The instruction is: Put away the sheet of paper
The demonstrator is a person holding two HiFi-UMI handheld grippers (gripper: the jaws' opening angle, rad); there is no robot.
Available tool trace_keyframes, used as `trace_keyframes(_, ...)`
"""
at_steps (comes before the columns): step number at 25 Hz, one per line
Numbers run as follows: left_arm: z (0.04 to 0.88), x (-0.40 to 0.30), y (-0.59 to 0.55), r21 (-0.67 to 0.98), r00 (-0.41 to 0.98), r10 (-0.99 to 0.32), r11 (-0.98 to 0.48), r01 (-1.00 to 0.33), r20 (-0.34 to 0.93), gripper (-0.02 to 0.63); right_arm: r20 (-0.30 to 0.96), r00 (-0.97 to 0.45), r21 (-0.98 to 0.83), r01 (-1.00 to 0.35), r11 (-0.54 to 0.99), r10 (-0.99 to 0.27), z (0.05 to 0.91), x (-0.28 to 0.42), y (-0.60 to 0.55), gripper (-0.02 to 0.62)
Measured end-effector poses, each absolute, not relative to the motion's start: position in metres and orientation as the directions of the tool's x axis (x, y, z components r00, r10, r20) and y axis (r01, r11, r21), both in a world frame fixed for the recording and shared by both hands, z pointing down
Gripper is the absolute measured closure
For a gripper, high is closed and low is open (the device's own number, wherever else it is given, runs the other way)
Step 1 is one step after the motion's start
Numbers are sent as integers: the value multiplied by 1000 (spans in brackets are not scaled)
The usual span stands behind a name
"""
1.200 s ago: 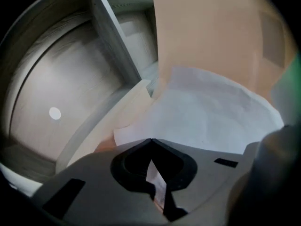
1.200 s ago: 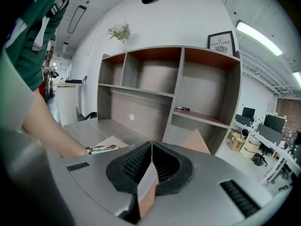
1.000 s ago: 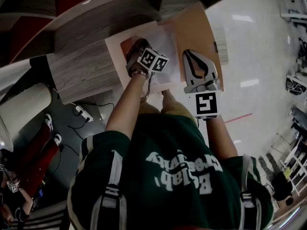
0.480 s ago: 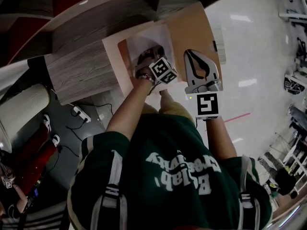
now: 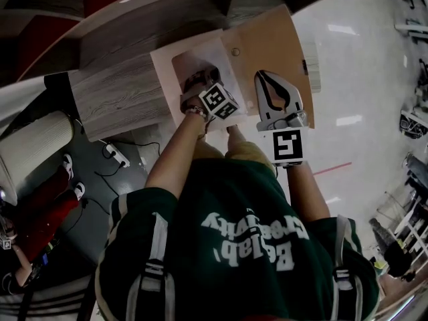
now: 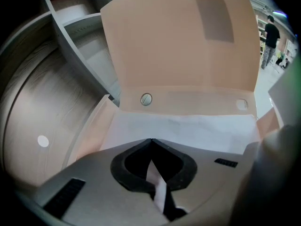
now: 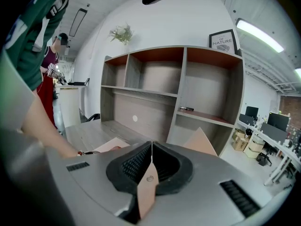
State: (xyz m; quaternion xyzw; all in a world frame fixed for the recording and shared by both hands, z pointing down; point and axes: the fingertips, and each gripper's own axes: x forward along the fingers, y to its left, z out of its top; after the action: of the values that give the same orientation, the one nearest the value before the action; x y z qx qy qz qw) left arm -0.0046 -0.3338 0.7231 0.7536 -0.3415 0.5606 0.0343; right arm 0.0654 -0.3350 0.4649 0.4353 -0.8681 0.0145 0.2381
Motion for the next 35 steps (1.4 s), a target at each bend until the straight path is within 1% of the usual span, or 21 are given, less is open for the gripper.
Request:
trace_keyframes(4, 717, -16, -336, -363, 124, -501, -755, -546, 856, 588, 406, -527, 174, -757, 630, -746, 463, 56, -334, 560)
trace_keyframes(7, 708, -7, -328, -328, 175, -490, -769, -549, 854, 588, 392, -536, 160, -760, 630, -747, 459, 55, -331, 560)
trace_keyframes(12, 722, 3, -306, -313, 208, -443, -832, -458, 872, 588, 395, -519, 167, -771, 615, -758, 458, 60, -333, 560)
trace_keyframes(15, 725, 0, -300, -304, 215, -422, -853, -425, 881, 588, 391, -510, 175, -776, 606, -766, 455, 63, -337, 560)
trace_keyframes(19, 722, -7, -296, -312, 197, -400, -878, -364, 895, 588, 392, -497, 173, -787, 593, -774, 455, 67, -337, 560)
trace_keyframes(25, 720, -16, -290, -296, 176, -370, -893, -340, 912, 588, 391, -496, 177, -786, 592, -775, 451, 67, -332, 560)
trace_keyframes(29, 722, -32, -288, -282, 133, -341, -900, -331, 931, 588, 387, -495, 176, -788, 589, -778, 448, 62, -331, 560)
trace_keyframes(32, 721, -41, -286, -294, 122, -342, -907, -302, 932, 588, 386, -494, 178, -789, 588, -779, 449, 59, -327, 560)
trace_keyframes(35, 713, -43, -287, -311, 138, -367, -897, -313, 920, 588, 384, -488, 180, -793, 582, -784, 447, 58, -323, 560)
